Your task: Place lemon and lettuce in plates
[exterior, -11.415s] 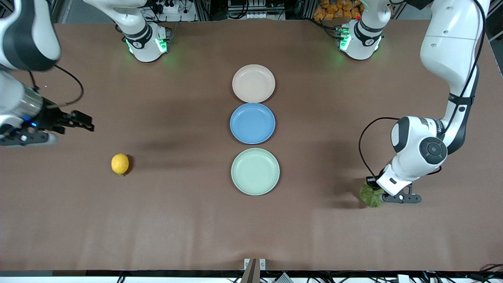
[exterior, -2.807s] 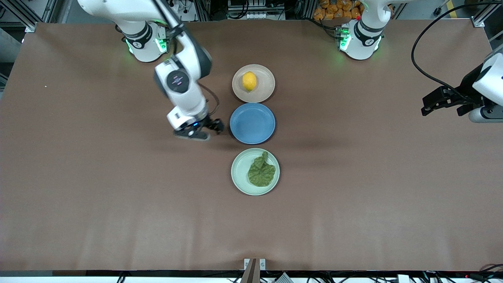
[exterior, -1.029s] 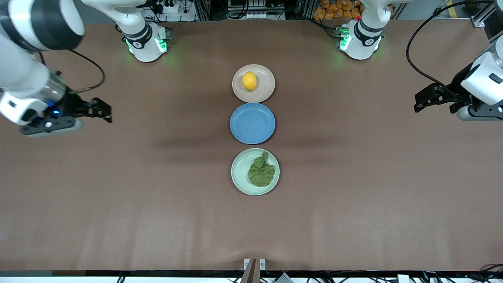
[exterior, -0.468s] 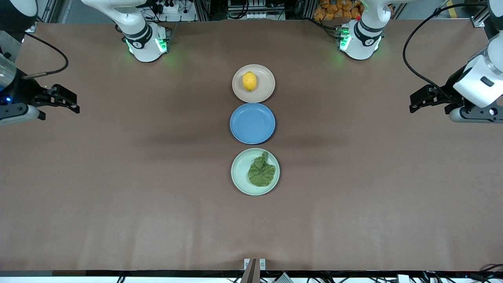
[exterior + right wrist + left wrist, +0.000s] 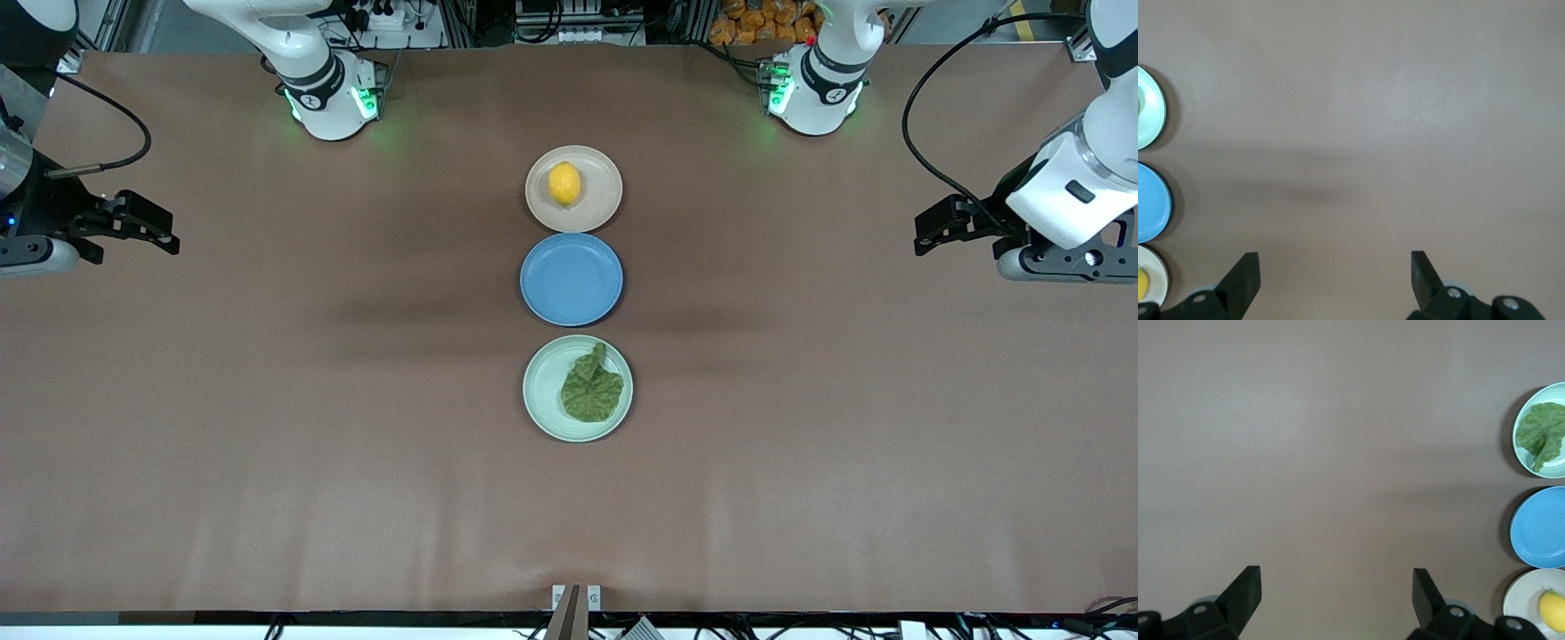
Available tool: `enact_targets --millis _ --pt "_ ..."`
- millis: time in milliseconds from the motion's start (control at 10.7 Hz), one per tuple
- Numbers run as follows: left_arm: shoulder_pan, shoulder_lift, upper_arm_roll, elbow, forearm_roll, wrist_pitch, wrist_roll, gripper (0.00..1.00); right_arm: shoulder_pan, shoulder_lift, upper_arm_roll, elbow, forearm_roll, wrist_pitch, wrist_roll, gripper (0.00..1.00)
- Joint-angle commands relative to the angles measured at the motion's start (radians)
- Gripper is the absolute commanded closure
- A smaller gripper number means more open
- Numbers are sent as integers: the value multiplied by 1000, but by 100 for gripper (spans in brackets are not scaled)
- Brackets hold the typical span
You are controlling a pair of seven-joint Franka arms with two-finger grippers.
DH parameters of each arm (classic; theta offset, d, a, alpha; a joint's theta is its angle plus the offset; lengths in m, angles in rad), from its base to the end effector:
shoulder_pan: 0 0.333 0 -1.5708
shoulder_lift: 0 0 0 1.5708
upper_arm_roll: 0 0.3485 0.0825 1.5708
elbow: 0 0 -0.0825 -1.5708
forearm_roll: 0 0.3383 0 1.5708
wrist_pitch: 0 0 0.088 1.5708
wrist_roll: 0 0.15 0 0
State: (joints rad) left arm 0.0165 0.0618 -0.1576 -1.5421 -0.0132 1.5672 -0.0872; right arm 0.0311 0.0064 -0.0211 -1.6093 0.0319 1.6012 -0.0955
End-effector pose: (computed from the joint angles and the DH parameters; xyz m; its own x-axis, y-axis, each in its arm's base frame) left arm 0.5218 -0.0734 0.5943 0.9978 -0.0539 -0.0378 -0.0532 -0.9984 0.0197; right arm 0.5121 0.0099 0.5970 0.9945 0.1043 -0.0114 0.1039 -0.9940 -0.0330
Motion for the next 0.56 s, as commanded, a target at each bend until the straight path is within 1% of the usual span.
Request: enact_targets --millis 0,468 --pt "6 1 -6 7 -10 -16 -39 0 6 7 -3 43 3 -30 14 0" --pt "14 -26 7 16 -11 -16 -42 0 3 6 -16 43 6 -50 11 0"
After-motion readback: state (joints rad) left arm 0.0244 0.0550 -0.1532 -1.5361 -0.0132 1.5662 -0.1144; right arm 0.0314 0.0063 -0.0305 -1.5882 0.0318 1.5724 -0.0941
